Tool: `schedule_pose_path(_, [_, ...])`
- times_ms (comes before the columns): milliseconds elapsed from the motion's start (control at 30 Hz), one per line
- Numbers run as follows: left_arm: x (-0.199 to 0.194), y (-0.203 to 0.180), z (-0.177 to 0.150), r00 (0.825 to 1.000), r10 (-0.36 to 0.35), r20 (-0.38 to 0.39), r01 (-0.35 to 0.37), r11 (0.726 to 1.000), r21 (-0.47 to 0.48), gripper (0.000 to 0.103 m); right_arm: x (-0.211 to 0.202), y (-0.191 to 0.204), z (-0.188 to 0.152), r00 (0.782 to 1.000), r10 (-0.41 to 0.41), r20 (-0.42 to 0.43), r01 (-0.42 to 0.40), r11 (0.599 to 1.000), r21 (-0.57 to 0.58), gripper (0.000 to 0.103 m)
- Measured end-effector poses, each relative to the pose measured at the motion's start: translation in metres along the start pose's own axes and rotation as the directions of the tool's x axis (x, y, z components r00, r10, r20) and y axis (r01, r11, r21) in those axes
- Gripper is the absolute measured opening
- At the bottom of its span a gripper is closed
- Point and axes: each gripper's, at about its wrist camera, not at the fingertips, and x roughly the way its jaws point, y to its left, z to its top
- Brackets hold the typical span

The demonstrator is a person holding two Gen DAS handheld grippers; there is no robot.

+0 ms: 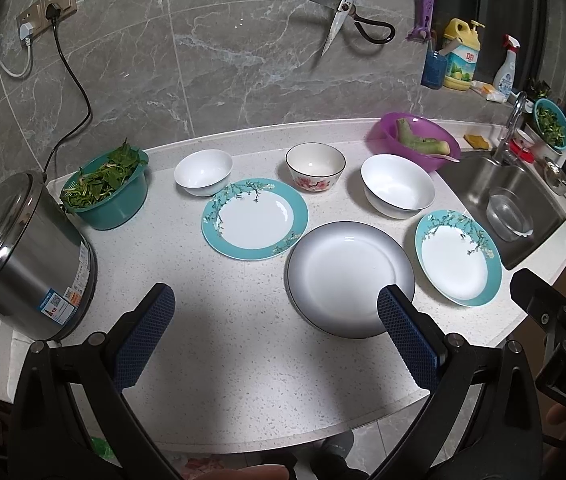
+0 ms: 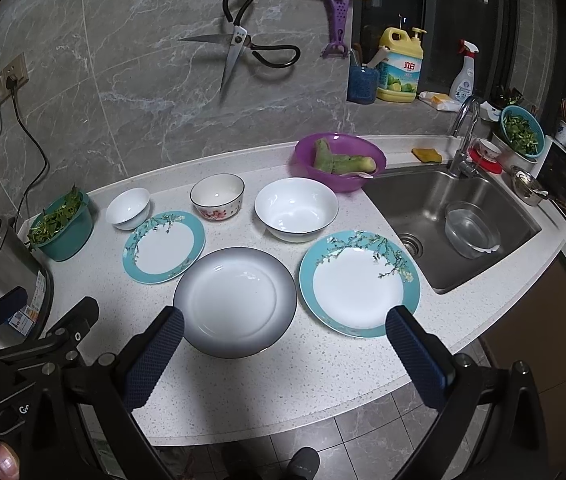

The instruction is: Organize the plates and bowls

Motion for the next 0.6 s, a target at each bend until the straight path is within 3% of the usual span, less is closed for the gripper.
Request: schedule_pose_path(600, [0.0046,-0.0046,0.0052,1.0,0.01,-0.005,-0.01,1.0,0.009,0.103,0.0018,0.0008,0.0013,1.0,0.0,-0.003,0.0,1.0,0.0,0.103])
